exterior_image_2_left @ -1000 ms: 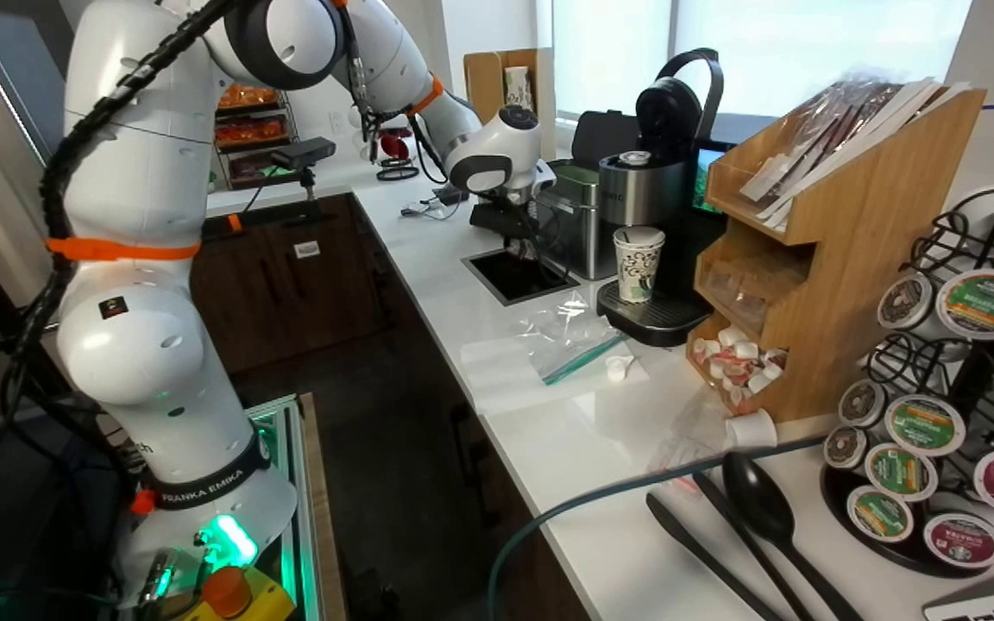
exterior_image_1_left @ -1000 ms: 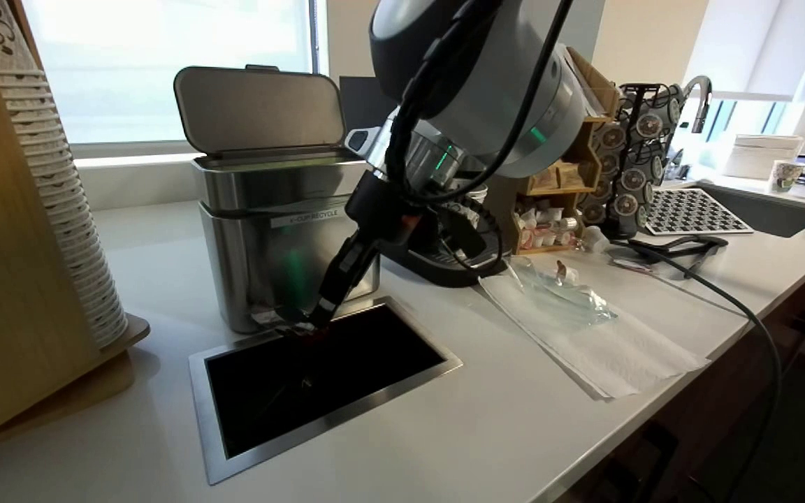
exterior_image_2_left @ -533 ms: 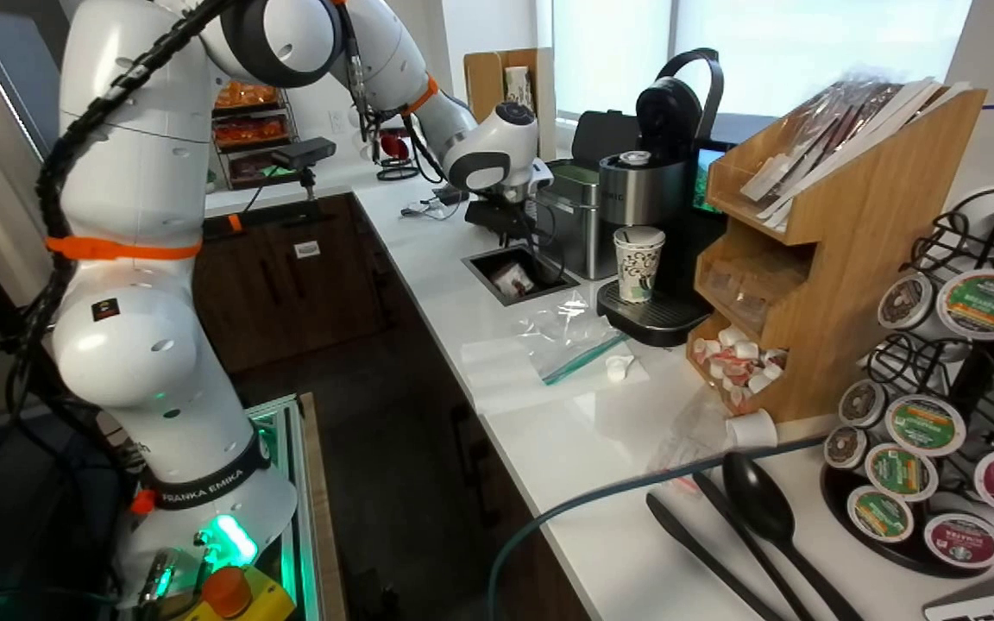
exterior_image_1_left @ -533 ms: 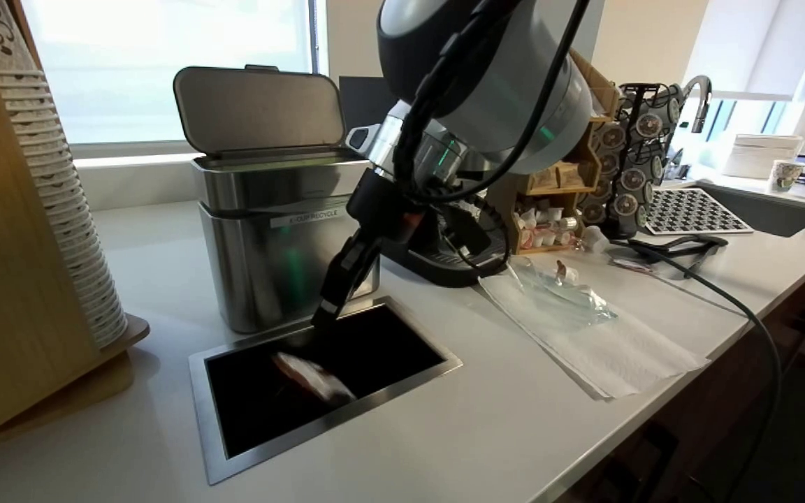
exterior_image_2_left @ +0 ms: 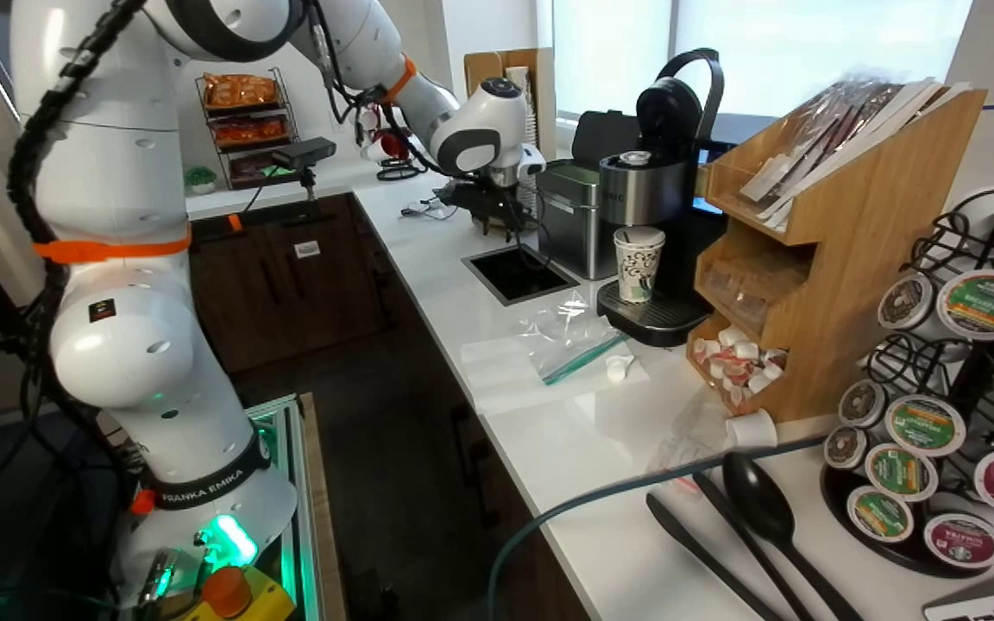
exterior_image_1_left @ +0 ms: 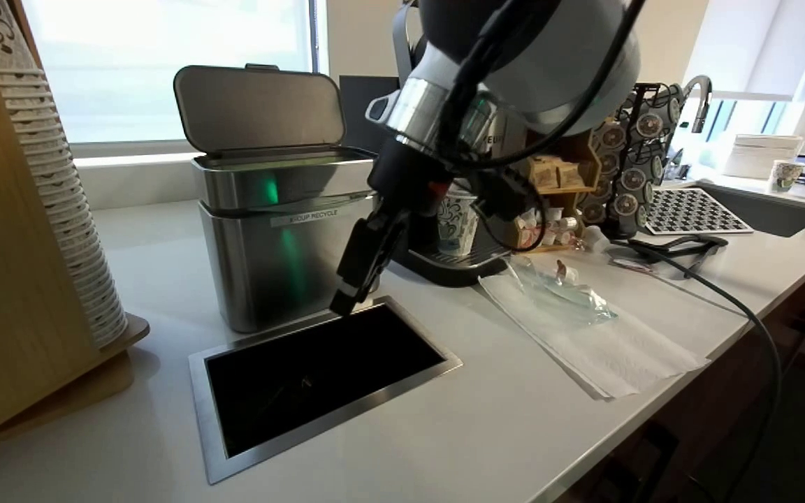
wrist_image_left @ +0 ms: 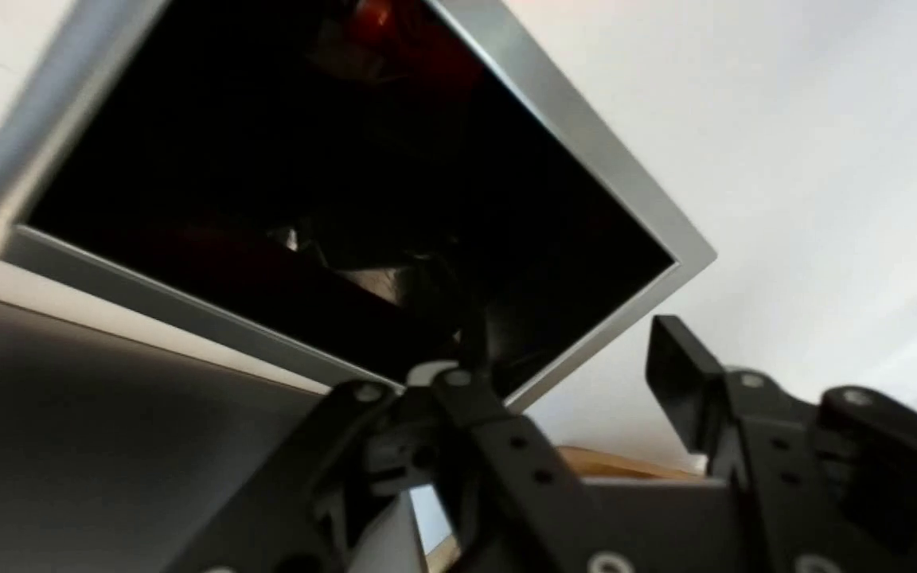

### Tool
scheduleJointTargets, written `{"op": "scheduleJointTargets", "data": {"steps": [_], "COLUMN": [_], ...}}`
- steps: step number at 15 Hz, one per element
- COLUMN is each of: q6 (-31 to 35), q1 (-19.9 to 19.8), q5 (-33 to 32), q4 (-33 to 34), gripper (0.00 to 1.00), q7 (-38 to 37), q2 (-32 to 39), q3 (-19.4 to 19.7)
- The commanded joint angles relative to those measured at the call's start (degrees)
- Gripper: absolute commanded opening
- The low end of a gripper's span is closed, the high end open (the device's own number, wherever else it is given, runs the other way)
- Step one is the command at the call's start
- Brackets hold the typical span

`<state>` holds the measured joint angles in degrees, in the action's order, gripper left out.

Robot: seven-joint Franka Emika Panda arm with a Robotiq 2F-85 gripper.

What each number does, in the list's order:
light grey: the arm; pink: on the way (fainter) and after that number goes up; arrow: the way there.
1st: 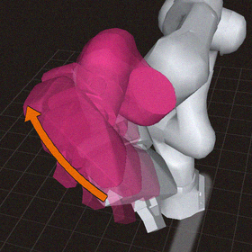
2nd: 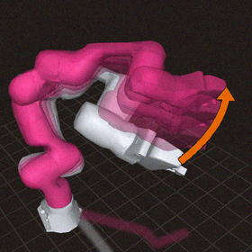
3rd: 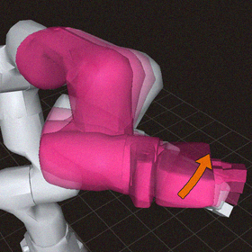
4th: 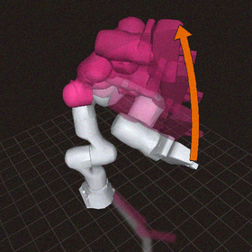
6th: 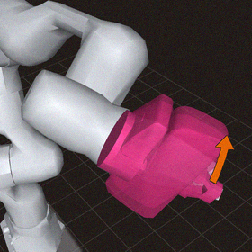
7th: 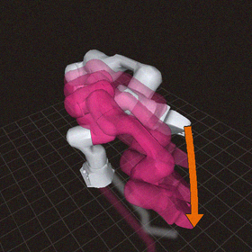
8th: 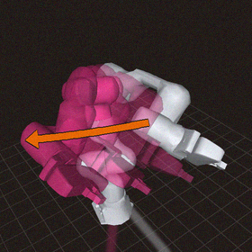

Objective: Put the packet inside the basin

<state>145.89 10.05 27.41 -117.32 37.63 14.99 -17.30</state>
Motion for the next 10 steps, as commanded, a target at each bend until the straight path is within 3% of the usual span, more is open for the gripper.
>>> {"op": "scheduleJointTargets", "data": {"steps": [1, 3, 6, 7, 10], "q6": [-3.8, -5.1, -9.8, -7.2, -7.8], "q1": [0.1, -0.6, -1.8, -0.2, 0.0], "q5": [-10.0, -14.6, -22.2, -18.4, -19.1], "q4": [-11.3, -15.6, -20.3, -14.8, -15.7], "gripper": [0.87, 0.99, 1.0, 1.0, 1.0], "q7": [-13.8, -20.0, -29.4, -23.9, -24.4], "q2": [-14.3, -20.9, -30.9, -22.9, -25.5], "q3": [3.2, 5.0, 7.1, 7.4, 8.1]}}
